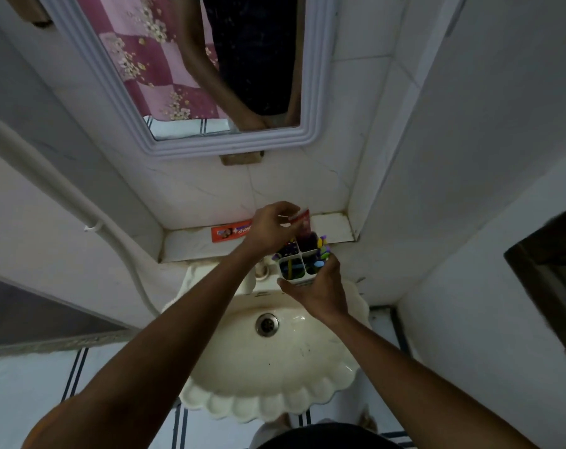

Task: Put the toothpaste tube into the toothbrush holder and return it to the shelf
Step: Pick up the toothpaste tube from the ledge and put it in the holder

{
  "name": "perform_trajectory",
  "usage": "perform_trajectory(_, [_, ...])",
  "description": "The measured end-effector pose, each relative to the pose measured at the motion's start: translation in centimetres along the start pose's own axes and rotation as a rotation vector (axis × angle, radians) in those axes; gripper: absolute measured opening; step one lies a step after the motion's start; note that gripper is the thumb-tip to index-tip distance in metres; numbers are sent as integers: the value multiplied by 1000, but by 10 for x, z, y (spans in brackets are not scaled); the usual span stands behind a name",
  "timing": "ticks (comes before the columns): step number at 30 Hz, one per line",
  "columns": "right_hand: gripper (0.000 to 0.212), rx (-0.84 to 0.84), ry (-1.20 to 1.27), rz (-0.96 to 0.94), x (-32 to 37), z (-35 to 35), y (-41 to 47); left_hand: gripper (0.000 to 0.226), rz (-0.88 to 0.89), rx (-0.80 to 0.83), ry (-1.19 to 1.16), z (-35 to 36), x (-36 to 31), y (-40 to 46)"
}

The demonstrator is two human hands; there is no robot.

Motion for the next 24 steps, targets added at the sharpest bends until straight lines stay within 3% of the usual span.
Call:
perform_trajectory(2, [126,-19,6,10,0,-1,2,38,-24,-36,-31,-9,6,9])
perform_trajectory(5, [123,-61,57,32,-3,-5,3,20,-137,-129,-48,-36,40,23])
perform_trajectory(7, [119,-79,90,33,-5,-6,3,15,-204,-153,42,-55,72,26])
perform_trajectory(12, [110,-86,112,16,-1,-5,3,26,-266,1,369,-63,157,20])
perform_trajectory(18, [117,-84,119,20,-1,1,5,44,-128,132,672,-50,190,25])
perform_trajectory(24, [118,-96,107,30,-10,7,8,29,217,190,1036,-34,172,42])
Point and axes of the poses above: each hand's wrist, its own y-axis towards the middle knuckle, its own z-axis out of the palm, x = y × z, the point moved 9 cm from there along y, towards the middle knuckle, and after that the axes turned 4 degrees about -x, right-handed, at the moved point
